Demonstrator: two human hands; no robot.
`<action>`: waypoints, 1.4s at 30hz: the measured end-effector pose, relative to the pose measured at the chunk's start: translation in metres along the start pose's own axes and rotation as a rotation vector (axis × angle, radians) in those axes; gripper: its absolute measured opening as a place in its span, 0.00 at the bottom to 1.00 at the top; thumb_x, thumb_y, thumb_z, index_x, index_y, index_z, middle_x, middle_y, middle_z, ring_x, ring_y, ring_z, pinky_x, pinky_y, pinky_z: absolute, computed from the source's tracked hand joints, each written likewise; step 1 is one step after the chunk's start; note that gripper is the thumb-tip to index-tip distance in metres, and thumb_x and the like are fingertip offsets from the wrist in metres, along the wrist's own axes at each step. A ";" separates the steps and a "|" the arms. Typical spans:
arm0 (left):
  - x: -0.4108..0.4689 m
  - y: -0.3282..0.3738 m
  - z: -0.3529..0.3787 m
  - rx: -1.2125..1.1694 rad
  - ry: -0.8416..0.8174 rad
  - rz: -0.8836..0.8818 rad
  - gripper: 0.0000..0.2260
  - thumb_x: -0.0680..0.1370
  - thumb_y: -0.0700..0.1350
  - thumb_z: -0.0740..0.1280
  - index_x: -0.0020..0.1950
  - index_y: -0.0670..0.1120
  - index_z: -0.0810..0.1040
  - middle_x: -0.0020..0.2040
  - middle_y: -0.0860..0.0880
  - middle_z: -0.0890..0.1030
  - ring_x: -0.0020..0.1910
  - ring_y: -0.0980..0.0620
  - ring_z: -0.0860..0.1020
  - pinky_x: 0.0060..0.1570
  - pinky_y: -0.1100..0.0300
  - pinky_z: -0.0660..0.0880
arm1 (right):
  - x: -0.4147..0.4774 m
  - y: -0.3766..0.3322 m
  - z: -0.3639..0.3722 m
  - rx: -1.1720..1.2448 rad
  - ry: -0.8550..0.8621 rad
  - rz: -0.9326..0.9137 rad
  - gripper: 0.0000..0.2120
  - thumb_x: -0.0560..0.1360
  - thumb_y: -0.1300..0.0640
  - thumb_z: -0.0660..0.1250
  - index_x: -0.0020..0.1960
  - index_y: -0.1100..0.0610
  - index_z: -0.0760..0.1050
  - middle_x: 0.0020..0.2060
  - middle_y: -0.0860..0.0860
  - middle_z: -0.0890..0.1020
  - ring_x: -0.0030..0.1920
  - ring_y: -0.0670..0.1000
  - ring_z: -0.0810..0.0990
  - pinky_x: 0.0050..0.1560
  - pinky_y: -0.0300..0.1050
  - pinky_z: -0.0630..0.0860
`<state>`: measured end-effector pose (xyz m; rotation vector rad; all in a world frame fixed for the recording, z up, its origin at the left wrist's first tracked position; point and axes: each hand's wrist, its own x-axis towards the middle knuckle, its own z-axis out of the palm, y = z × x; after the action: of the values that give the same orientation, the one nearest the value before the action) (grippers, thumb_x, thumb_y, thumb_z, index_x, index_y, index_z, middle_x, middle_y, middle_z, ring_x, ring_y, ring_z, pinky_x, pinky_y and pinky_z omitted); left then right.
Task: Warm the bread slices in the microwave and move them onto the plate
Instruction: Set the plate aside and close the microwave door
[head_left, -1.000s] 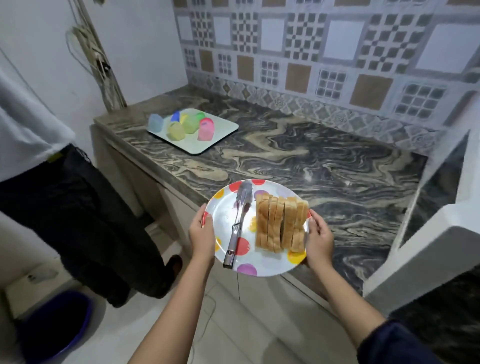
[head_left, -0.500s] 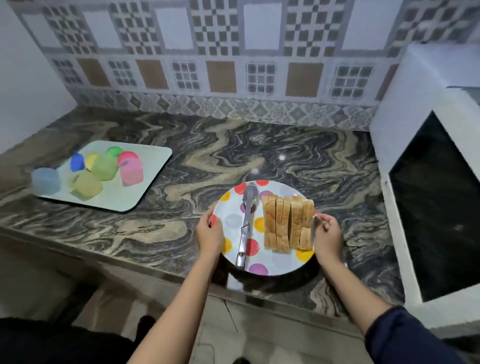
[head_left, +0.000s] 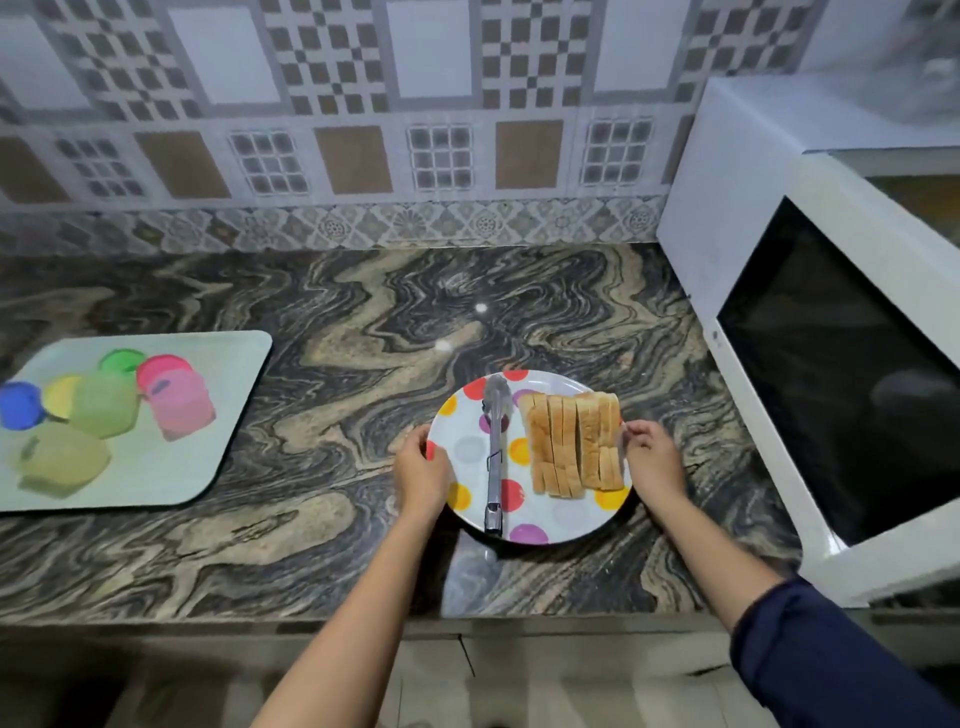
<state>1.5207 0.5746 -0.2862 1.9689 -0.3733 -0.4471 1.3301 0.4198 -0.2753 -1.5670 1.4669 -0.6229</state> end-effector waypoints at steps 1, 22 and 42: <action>0.001 -0.001 -0.001 0.015 -0.005 0.026 0.14 0.73 0.33 0.59 0.54 0.40 0.78 0.50 0.44 0.79 0.46 0.46 0.76 0.44 0.58 0.70 | -0.001 0.000 -0.001 0.000 -0.003 -0.004 0.10 0.79 0.61 0.59 0.57 0.62 0.75 0.50 0.58 0.79 0.53 0.58 0.77 0.52 0.49 0.73; -0.058 0.189 0.076 -0.052 -0.252 0.644 0.12 0.78 0.38 0.59 0.57 0.40 0.78 0.55 0.43 0.77 0.57 0.48 0.74 0.55 0.63 0.66 | -0.075 -0.097 -0.128 -0.269 0.482 -0.706 0.14 0.73 0.67 0.60 0.57 0.60 0.76 0.55 0.54 0.76 0.58 0.53 0.73 0.58 0.42 0.67; -0.170 0.292 0.254 -0.106 -0.626 1.329 0.13 0.81 0.44 0.59 0.58 0.41 0.79 0.57 0.47 0.79 0.60 0.50 0.73 0.66 0.61 0.61 | -0.060 -0.021 -0.290 -0.650 0.976 -0.610 0.17 0.76 0.56 0.57 0.55 0.63 0.80 0.51 0.55 0.83 0.54 0.53 0.80 0.59 0.48 0.75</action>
<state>1.2342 0.3277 -0.0966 1.0568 -1.8233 -0.1605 1.0890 0.4019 -0.1028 -2.4390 2.0038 -1.5331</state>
